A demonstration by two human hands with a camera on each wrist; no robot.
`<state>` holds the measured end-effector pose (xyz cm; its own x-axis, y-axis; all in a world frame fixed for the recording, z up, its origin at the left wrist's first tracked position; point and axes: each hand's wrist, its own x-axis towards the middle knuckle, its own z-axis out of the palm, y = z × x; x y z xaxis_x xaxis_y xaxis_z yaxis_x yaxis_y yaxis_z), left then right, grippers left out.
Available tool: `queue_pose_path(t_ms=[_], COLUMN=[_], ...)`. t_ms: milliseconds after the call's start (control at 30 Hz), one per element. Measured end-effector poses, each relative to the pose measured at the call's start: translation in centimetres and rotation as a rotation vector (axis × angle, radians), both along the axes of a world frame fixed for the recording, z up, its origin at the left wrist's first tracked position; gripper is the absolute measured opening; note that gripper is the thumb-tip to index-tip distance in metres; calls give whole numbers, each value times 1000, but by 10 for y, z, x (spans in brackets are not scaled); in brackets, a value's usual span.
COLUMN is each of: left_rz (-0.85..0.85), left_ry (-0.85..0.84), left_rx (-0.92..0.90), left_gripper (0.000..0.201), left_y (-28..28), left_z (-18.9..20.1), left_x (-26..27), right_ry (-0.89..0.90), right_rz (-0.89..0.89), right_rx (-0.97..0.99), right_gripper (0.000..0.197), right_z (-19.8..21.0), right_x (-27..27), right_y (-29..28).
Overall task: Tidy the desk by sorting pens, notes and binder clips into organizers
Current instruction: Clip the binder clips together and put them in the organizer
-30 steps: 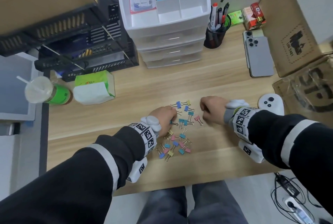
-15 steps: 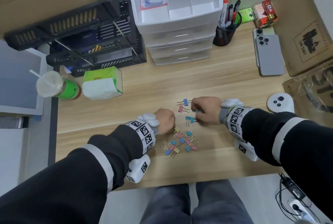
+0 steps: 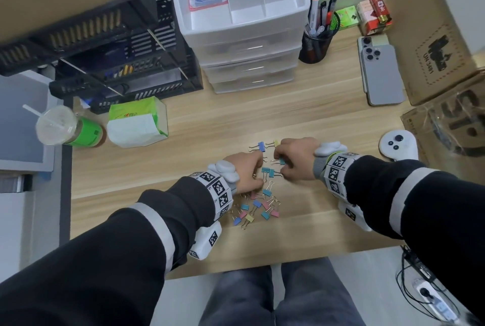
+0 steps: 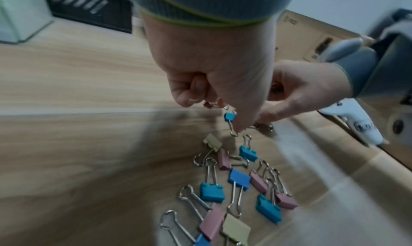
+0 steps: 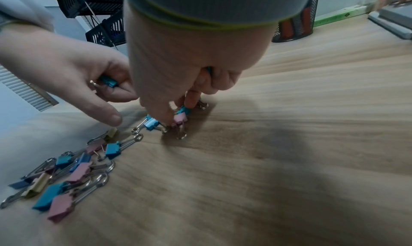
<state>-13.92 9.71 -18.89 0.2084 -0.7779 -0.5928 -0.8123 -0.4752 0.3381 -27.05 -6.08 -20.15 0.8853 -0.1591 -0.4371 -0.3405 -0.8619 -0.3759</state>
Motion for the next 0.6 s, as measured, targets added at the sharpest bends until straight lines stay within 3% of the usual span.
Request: queue_pose_path(t_ms=[300, 467, 600], left_rz=[-113, -147, -165], left_ry=[-123, -189, -163], left_rx=[0, 43, 89], left_gripper=[30, 25, 18], left_y=[-19, -22, -22], left_z=[-7, -9, -8], left_x=[-13, -12, -11], right_ry=[-23, -27, -57], right_rz=[-79, -315, -552], right_rx=[-4, 182, 445], right_gripper=[24, 23, 27], right_z=[-1, 10, 4], right_x=[-10, -17, -15], right_y=[-1, -9, -10])
